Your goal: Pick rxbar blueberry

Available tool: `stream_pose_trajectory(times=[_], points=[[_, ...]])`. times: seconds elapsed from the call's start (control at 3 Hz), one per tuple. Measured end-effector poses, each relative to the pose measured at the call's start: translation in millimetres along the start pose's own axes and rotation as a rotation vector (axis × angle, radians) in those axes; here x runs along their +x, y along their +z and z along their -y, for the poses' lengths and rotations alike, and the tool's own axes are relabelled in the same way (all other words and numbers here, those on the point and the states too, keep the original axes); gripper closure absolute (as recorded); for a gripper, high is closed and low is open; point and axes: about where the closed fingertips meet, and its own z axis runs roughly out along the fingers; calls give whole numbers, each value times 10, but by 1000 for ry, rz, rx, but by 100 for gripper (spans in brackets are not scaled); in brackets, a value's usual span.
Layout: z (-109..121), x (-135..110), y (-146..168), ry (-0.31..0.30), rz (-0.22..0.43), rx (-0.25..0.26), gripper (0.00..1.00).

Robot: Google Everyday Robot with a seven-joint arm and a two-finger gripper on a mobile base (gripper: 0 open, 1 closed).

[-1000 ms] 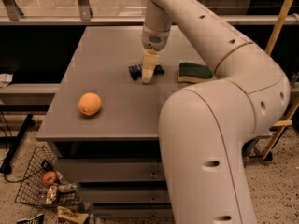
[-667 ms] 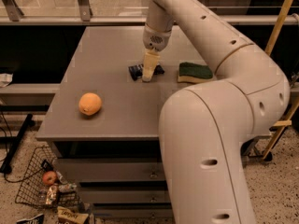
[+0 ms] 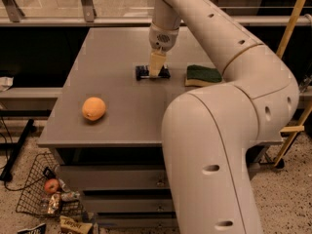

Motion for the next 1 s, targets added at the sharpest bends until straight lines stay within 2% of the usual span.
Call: stream_pose_trajectory(times=[0.33,0.67,1.0], points=[[1,-99,-236,-38,23,61,100],[-84,-266,-655,-100,52,157,100],[-238,-410,-1027,-162,85,225,100]])
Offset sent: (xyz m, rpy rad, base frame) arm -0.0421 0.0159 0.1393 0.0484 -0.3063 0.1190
